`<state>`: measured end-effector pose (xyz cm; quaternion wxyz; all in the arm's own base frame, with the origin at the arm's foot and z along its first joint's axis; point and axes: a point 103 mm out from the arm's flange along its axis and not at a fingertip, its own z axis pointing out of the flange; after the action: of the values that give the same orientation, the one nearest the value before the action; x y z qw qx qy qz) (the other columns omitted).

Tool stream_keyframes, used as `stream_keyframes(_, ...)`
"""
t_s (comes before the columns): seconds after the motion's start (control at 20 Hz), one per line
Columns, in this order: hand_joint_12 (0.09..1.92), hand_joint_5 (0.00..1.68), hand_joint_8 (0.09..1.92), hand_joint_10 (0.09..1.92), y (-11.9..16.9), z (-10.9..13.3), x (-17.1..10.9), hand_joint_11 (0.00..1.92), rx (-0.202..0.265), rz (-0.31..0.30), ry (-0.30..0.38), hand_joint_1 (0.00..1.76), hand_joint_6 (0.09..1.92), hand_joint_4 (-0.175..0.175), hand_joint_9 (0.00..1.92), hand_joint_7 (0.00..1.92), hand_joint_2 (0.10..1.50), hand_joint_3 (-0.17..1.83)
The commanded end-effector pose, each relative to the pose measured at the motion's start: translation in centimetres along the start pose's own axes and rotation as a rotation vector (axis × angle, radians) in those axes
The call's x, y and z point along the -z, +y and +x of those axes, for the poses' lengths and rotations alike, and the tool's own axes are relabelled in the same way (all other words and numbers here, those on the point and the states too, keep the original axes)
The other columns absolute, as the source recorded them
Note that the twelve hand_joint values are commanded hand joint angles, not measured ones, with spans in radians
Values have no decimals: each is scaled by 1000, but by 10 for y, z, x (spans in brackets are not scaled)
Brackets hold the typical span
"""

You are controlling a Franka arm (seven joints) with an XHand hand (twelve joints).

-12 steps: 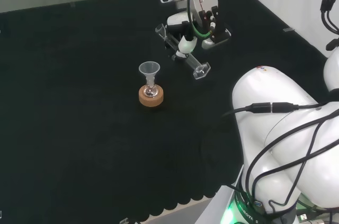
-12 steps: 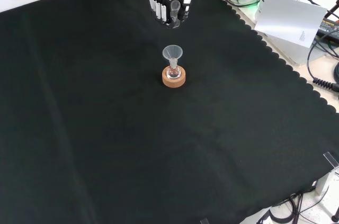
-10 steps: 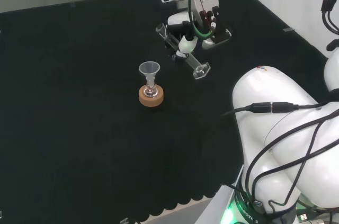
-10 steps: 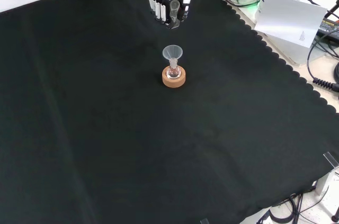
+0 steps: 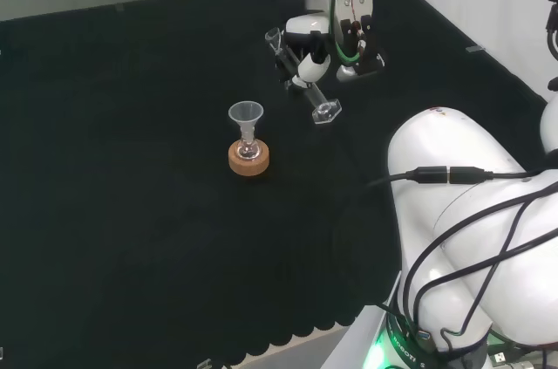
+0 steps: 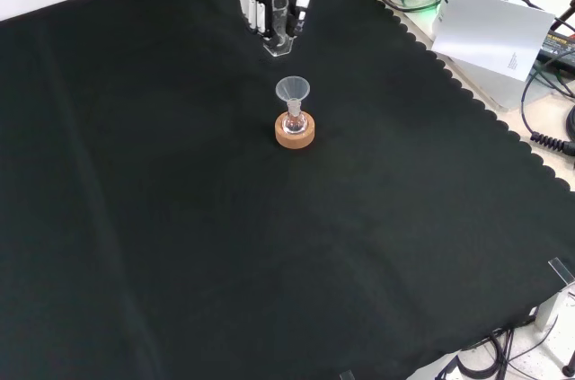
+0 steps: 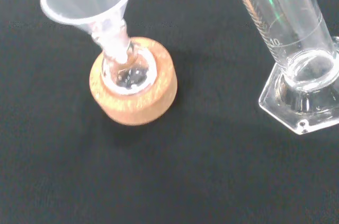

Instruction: Put the graduated cylinder back on the table.

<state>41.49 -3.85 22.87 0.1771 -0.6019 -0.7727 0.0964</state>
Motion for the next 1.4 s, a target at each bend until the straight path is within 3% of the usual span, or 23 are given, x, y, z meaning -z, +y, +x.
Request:
stream_keyframes(0.05,824,962,1153,87,26,-28,-6,1141,5,-80,75,1345,517,-25,1386,905,1140,15)
stream_keyframes(0.85,823,958,1152,87,100,-76,-20,1142,26,-243,229,1345,519,-28,1386,906,1141,12)
stream_keyframes(1.4,823,956,1153,87,130,-83,-34,1144,41,-314,291,1345,520,-29,1386,905,1142,11)
